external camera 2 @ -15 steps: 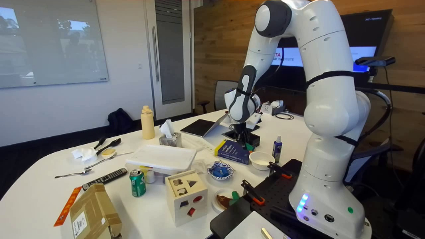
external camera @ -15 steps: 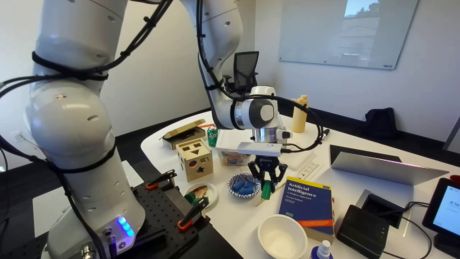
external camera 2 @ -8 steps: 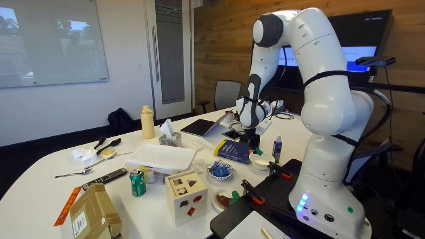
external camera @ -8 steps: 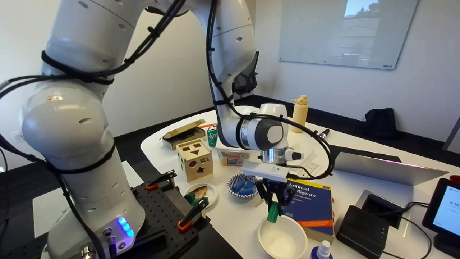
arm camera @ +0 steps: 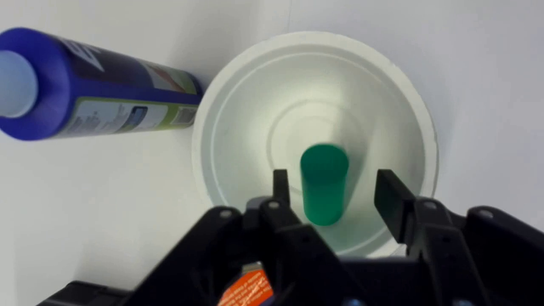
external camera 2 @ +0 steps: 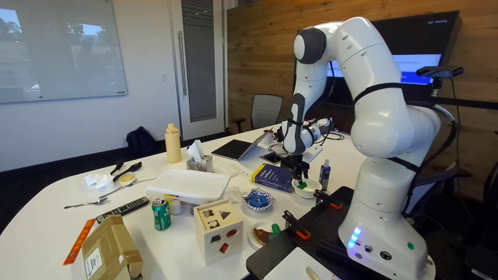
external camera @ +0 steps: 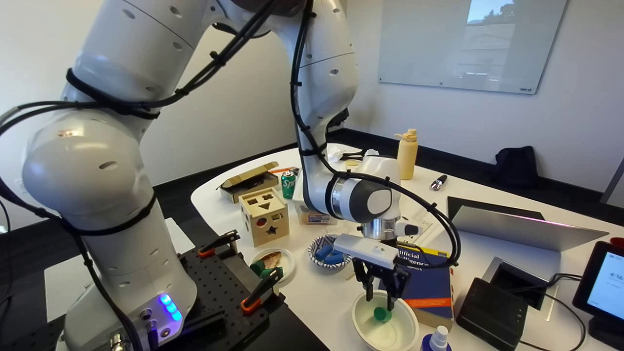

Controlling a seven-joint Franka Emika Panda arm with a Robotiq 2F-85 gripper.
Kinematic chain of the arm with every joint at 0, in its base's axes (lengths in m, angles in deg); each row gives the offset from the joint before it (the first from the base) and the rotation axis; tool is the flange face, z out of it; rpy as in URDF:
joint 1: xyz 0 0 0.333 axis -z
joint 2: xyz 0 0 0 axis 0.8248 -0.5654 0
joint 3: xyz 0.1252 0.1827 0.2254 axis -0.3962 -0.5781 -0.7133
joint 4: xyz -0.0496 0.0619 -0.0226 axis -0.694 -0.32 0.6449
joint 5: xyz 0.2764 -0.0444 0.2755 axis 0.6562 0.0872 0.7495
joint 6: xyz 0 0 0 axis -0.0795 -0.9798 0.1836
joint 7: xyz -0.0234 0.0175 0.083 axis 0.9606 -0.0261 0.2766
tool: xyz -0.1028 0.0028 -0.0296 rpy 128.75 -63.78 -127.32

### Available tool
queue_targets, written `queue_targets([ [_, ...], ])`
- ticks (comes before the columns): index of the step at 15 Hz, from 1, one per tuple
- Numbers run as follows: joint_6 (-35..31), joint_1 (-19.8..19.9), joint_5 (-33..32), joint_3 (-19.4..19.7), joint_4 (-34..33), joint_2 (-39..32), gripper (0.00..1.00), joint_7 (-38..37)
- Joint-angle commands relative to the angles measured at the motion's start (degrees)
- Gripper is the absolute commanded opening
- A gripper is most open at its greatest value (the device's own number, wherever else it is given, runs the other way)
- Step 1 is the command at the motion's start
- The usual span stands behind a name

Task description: Put the green cylinder inside the white bowl.

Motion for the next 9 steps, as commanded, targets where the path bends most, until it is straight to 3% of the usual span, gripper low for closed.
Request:
queue_targets([
  [1,-0.1,0.0,1.2,-0.7,0.7,1.5,0.88,1.4],
  [3,1.9,-0.7,1.1,-2.0,1.8,3.4,1.00,2.2],
  [9,6.2,-3.7,1.2,-5.0,2.5,7.8,1.00,1.1],
])
